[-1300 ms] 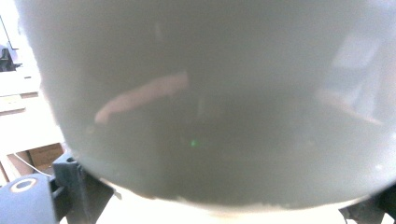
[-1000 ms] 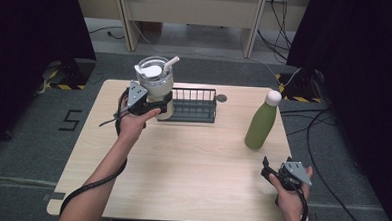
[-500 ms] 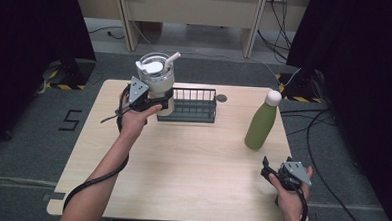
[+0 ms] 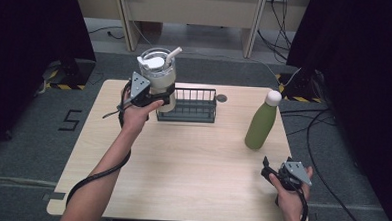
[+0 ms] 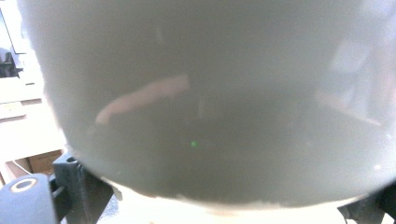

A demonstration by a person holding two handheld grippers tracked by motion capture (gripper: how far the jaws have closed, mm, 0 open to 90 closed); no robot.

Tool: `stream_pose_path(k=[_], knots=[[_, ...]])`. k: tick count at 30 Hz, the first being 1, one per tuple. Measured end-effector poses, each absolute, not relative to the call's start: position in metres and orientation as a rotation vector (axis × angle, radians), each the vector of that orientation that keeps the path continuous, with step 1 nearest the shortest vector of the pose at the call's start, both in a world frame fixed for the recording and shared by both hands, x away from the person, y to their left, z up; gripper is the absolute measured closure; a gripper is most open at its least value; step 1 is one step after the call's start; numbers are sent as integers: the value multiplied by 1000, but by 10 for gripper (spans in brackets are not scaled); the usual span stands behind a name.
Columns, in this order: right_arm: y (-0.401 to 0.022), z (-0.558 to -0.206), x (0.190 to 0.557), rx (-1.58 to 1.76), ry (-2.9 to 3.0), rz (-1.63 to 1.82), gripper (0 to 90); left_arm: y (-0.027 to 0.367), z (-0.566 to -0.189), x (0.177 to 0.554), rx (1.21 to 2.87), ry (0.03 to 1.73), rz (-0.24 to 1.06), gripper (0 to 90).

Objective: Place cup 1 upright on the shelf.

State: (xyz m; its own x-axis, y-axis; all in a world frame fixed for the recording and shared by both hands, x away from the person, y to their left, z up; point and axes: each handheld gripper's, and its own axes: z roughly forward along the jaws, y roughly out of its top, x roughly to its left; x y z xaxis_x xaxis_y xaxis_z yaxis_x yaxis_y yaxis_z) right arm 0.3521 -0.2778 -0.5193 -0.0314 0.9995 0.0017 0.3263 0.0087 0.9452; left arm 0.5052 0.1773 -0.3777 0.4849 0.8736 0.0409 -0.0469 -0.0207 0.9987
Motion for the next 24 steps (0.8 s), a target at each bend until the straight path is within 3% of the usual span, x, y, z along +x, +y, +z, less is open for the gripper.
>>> stream_pose_path(k=[24], knots=[[-278, -520, 352, 1430, 1475, 1055, 151, 172, -373, 523, 1408, 798, 869, 90]])
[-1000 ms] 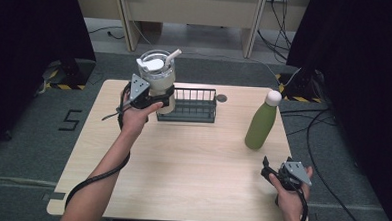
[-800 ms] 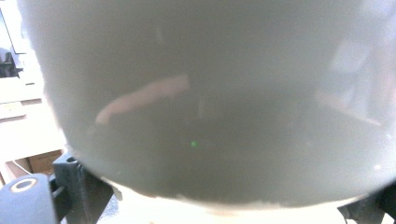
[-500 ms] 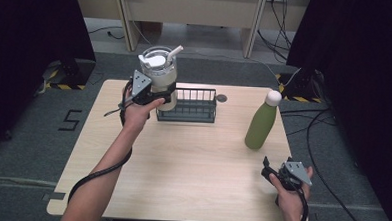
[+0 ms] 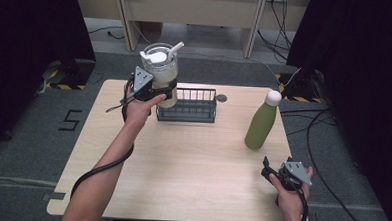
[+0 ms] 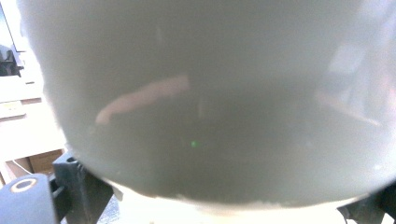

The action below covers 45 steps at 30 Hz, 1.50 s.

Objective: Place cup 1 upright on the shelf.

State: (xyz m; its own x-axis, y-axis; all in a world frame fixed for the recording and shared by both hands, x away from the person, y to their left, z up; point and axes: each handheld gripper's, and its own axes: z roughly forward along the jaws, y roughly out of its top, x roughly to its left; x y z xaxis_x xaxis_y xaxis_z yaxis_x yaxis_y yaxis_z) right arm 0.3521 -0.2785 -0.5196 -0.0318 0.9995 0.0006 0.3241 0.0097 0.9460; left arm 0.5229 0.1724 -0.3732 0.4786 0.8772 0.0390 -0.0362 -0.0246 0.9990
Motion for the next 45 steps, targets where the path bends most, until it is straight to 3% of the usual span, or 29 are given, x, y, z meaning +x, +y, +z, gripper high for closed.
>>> stream_pose_path(k=[45], knots=[[-279, -520, 352, 1433, 1474, 1061, 151, 161, -379, 561, 1431, 842, 877, 90]])
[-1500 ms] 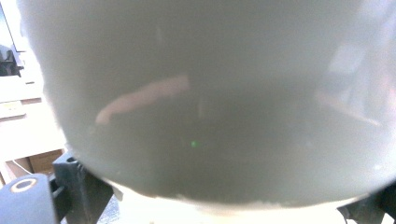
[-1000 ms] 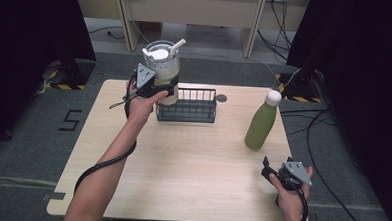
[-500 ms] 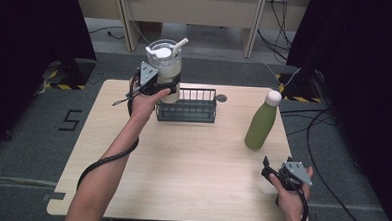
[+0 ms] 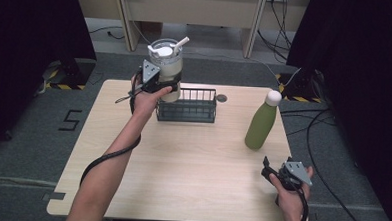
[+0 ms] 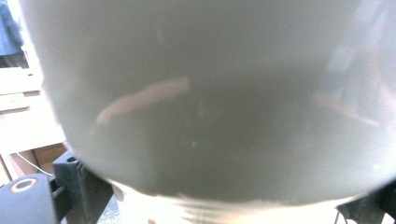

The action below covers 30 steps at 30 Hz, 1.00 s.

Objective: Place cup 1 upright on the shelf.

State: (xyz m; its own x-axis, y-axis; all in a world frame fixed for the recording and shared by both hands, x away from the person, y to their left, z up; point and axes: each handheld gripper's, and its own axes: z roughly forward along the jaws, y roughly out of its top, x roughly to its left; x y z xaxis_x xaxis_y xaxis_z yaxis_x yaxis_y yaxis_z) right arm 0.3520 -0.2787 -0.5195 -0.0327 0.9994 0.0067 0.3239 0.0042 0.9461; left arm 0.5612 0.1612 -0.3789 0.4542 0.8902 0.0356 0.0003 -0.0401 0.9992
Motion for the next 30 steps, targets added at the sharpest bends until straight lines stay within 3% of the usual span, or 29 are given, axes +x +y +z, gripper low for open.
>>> stream_pose_path(k=[30], knots=[[-279, -520, 352, 1431, 1477, 1064, 151, 157, -399, 577, 1456, 886, 867, 90]])
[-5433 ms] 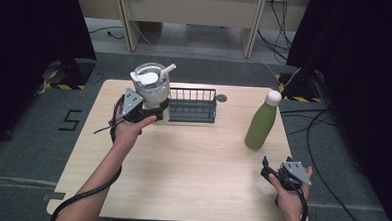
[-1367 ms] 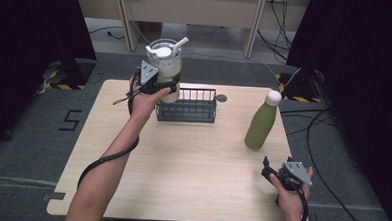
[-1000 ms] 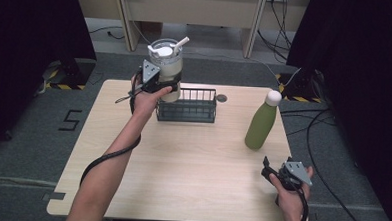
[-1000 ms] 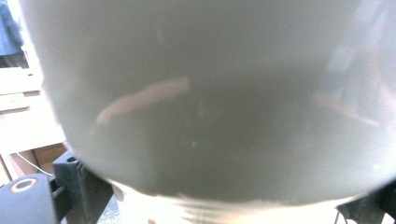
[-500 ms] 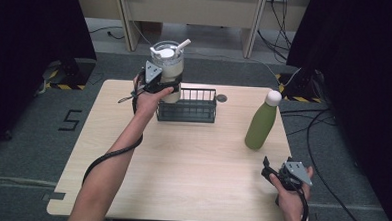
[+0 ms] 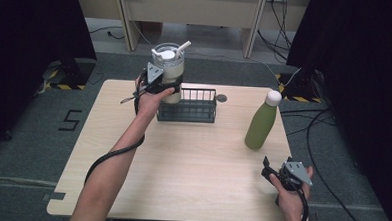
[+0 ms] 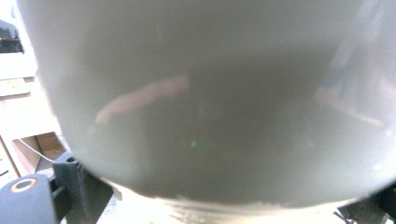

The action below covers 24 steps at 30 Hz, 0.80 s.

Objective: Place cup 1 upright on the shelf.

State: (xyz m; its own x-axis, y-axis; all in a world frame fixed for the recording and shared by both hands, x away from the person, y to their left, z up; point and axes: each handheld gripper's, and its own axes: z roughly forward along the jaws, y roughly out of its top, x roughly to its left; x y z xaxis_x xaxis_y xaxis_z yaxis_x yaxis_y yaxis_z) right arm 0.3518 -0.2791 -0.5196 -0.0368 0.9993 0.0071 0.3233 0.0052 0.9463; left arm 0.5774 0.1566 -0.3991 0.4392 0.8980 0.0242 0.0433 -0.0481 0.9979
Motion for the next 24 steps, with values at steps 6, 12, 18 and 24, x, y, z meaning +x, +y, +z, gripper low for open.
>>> stream_pose_path(k=[6, 12, 18, 24], knots=[[-279, -520, 352, 1427, 1480, 1060, 151, 155, -403, 578, 1462, 888, 863, 90], [-279, -519, 351, 1429, 1482, 1060, 151, 153, -412, 580, 1474, 905, 852, 90], [-279, -519, 352, 1422, 1487, 1058, 151, 152, -419, 582, 1482, 922, 843, 89], [-279, -520, 352, 1423, 1487, 1058, 151, 151, -422, 583, 1484, 925, 839, 89]])
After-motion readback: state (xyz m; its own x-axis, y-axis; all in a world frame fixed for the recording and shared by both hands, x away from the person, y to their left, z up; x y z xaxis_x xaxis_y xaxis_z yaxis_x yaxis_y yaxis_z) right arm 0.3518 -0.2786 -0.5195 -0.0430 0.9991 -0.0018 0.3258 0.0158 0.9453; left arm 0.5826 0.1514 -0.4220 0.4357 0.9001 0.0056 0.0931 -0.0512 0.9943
